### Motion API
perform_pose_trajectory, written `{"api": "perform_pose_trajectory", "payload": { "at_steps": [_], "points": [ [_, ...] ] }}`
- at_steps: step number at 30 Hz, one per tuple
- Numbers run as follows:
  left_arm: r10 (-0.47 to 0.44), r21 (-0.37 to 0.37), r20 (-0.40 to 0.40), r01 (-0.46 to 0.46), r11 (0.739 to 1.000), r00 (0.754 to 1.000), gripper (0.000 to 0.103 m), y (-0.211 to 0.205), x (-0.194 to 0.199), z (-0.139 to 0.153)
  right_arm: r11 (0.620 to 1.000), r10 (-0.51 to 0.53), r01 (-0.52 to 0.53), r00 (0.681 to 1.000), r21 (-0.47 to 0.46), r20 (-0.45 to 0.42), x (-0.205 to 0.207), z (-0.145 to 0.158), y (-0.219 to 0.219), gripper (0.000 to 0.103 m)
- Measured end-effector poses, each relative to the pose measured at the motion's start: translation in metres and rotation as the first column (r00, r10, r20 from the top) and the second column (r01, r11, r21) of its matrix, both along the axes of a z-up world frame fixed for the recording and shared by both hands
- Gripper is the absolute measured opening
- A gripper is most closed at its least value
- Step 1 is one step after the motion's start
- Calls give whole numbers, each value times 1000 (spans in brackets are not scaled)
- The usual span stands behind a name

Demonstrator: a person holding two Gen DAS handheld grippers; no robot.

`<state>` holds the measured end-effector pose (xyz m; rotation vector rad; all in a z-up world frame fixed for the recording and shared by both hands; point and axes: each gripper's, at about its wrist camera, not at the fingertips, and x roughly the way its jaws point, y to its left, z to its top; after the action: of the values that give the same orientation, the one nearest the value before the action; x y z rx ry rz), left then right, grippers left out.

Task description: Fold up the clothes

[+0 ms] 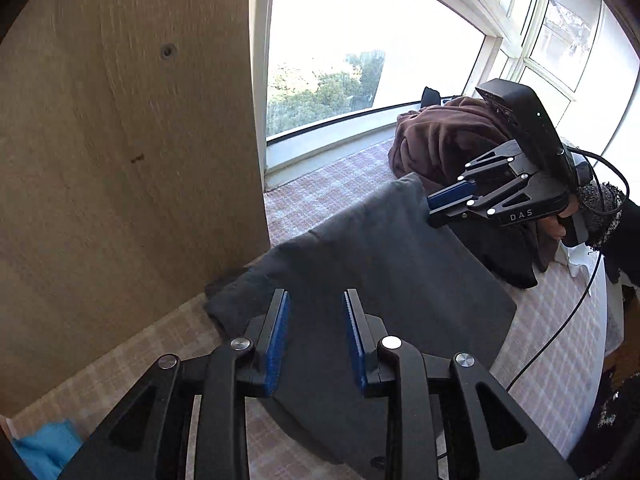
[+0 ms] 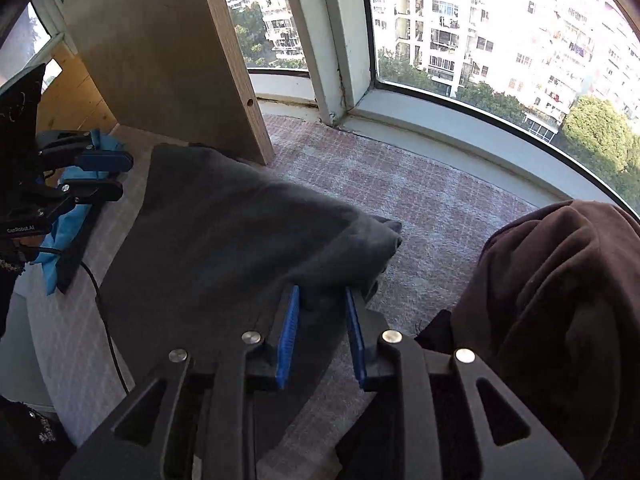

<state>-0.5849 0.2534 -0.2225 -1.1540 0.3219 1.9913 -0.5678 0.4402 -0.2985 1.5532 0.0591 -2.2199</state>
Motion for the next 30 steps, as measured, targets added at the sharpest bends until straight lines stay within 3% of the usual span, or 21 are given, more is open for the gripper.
{"api": "perform_pose_trajectory", "payload": {
  "at_steps": [2, 4, 7, 8, 9, 11, 13, 17, 21, 30],
  "points": [
    [72, -46, 29, -70, 996, 997, 28, 3, -16, -30, 998, -47, 50, 996, -41, 75, -14, -22, 6, 24],
    [163, -107, 47, -158, 982, 985, 23, -2, -33, -56, 996, -76, 81, 992, -48, 101, -16, -23, 13, 24],
    [249, -41, 102, -246, 968, 963, 16, -30, -42, -51, 995, -98, 100, 993, -30, 68, -2, -7, 24, 25],
    [266, -4, 105, -267, 964, 958, 21, -40, -40, -43, 992, -110, 112, 993, -51, 40, 5, 0, 30, 28],
    [281, 32, 110, -286, 958, 953, 26, -50, -39, -36, 990, -127, 128, 992, -62, 15, 10, 5, 35, 38],
    [285, 68, 141, -297, 953, 948, 44, -57, -42, -33, 985, -160, 158, 987, -65, -31, 13, 9, 41, 51],
    [292, 68, 178, -308, 949, 940, 45, -56, -49, -41, 981, -182, 178, 982, -76, -42, 7, 6, 44, 52],
    [288, 33, 227, -303, 953, 930, 45, -40, -62, -64, 974, -199, 202, 979, -106, 45, -14, -8, 40, 52],
    [288, 24, 252, -304, 952, 924, 45, -34, -68, -79, 982, -157, 163, 986, -99, 60, -28, -18, 30, 52],
    [262, 37, 209, -275, 961, 942, 55, -27, -67, -79, 997, -62, 62, 998, -55, -6, -35, -25, 15, 59]
  ]
}}
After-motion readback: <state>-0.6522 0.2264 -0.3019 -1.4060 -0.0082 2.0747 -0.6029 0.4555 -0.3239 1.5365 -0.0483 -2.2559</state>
